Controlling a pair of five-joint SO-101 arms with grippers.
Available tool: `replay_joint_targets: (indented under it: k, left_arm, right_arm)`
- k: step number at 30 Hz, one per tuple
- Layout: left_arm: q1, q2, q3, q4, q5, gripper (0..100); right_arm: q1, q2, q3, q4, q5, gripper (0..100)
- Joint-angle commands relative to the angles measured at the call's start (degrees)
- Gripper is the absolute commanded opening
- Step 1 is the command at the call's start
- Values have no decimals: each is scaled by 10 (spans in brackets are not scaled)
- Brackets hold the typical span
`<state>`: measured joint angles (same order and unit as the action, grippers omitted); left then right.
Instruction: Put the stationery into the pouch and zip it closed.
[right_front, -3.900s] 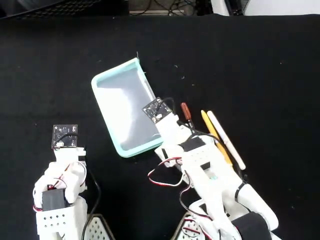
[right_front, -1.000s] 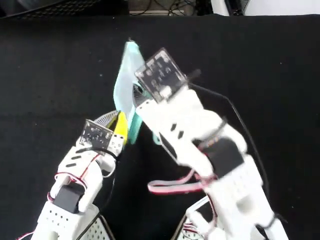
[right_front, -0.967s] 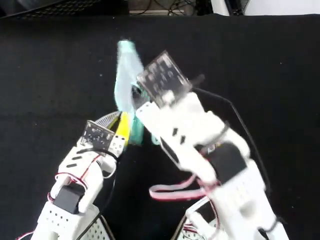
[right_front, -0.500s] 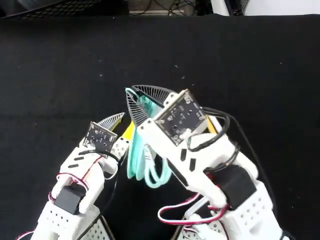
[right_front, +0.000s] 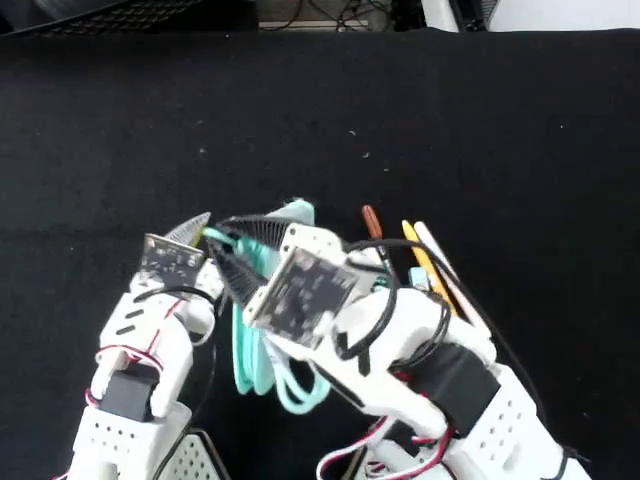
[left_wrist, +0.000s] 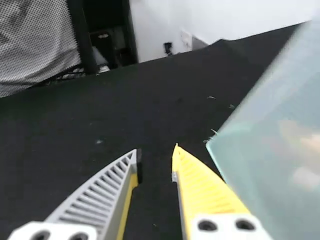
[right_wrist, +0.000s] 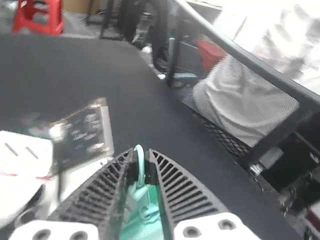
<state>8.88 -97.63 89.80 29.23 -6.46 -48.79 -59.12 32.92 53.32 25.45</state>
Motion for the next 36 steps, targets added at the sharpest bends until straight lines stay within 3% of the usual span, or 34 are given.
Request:
replay_joint_targets:
  k: [1, 6, 11, 19, 30, 36]
  left_arm:
    - [-55, -5, 0, -47, 4, 130]
    - [-7, -5, 29, -55, 0, 130]
    - [49, -3, 38, -55, 0, 130]
    - [57, -4, 38, -55, 0, 130]
    - [58, -5, 37, -55, 3, 130]
    - [58, -5, 37, -55, 3, 130]
  right_arm:
    - [-8, 8, 7, 26, 29, 14]
    - [69, 13, 12, -40, 19, 13]
    - [182, 32, 70, -168, -83, 14]
    - [212, 127, 80, -310, -82, 13]
    - [87, 298, -190, -78, -78, 13]
    - [84, 298, -251, 18, -78, 13]
